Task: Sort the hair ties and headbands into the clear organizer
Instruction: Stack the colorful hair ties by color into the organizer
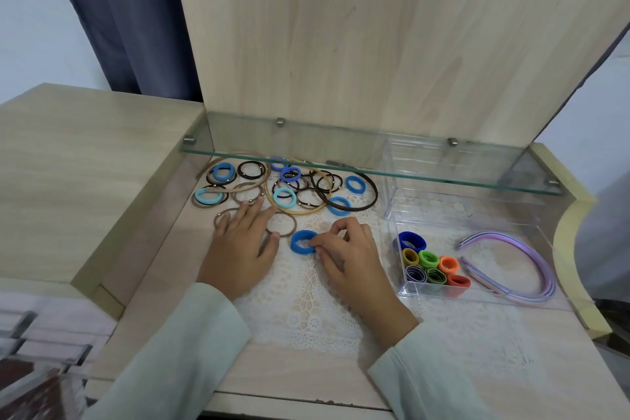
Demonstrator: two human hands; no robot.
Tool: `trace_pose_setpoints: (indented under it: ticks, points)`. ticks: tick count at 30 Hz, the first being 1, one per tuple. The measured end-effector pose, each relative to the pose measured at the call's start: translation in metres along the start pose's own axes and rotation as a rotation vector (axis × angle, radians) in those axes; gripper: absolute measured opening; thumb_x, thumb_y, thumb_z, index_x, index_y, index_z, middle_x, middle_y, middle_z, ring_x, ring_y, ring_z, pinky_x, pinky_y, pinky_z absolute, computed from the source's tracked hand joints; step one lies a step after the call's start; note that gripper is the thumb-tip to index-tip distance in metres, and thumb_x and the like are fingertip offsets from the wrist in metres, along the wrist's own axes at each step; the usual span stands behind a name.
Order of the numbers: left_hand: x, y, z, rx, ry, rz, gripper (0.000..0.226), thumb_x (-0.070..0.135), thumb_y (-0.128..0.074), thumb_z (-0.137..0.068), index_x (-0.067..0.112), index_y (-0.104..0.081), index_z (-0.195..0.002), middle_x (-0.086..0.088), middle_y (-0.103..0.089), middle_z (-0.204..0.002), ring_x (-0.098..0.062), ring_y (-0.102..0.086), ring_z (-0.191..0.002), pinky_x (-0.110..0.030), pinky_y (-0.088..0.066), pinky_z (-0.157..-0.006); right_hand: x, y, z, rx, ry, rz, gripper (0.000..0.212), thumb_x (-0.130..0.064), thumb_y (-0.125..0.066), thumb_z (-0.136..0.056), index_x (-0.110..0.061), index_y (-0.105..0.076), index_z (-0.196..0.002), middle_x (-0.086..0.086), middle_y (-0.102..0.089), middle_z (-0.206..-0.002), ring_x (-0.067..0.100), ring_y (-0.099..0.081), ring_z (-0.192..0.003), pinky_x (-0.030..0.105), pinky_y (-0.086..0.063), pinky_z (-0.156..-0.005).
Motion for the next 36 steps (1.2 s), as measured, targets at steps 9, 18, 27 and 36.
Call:
trace_pose_setpoints:
  ticks: [9,18,27,36]
  points:
    - [0.002,0.002,-0.001,-0.041,0.041,0.037,0.068,0.054,-0.017,-0.088,0.031,-0.035,-0.149,0.005,-0.021,-0.162,-0.015,-0.012,-0.151,-0.040,-0.006,-0.122,0.009,0.010,-0.018,-0.009,-0.197,0.115,0.049,-0.027,-0.047,-0.097,-0.021,-0.039,-0.145,-0.002,-0.039,-0.143,0.016,-0.033,-0.129,0.035,-0.031,-0.109]
    - [0.000,-0.001,-0.005,-0.090,0.058,-0.009,0.052,0.049,-0.030,-0.101,0.037,-0.026,-0.152,0.011,-0.011,-0.164,-0.010,-0.004,-0.151,-0.039,-0.002,-0.123,0.053,0.001,-0.048,-0.015,-0.579,0.436,0.061,-0.045,-0.031,-0.098,-0.010,-0.027,-0.147,0.015,-0.043,-0.137,0.030,-0.040,-0.123,0.040,-0.034,-0.100]
    - [0.002,0.002,-0.006,-0.092,0.067,0.000,0.051,0.049,-0.033,-0.101,0.039,-0.026,-0.151,0.013,-0.012,-0.163,-0.009,-0.005,-0.151,-0.040,0.000,-0.120,0.061,0.006,-0.066,-0.089,-0.665,0.421,0.036,-0.027,-0.043,-0.097,-0.011,-0.048,-0.129,0.011,-0.044,-0.127,0.030,-0.058,-0.103,0.038,-0.047,-0.075]
    - [0.004,0.003,-0.006,-0.093,0.066,-0.005,0.051,0.049,-0.033,-0.101,0.038,-0.027,-0.151,0.012,-0.012,-0.164,-0.009,-0.005,-0.151,-0.041,-0.001,-0.120,0.061,0.017,-0.075,-0.167,-0.679,0.447,0.030,-0.022,-0.051,-0.093,-0.013,-0.053,-0.121,0.009,-0.051,-0.125,0.028,-0.060,-0.104,0.033,-0.038,-0.072]
Point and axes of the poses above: each hand's wrist, its own z-axis away from the middle knuckle, its own y-axis out of the back of the hand, x = y × z, the point moved 9 cm from there along -z, towards the middle knuckle
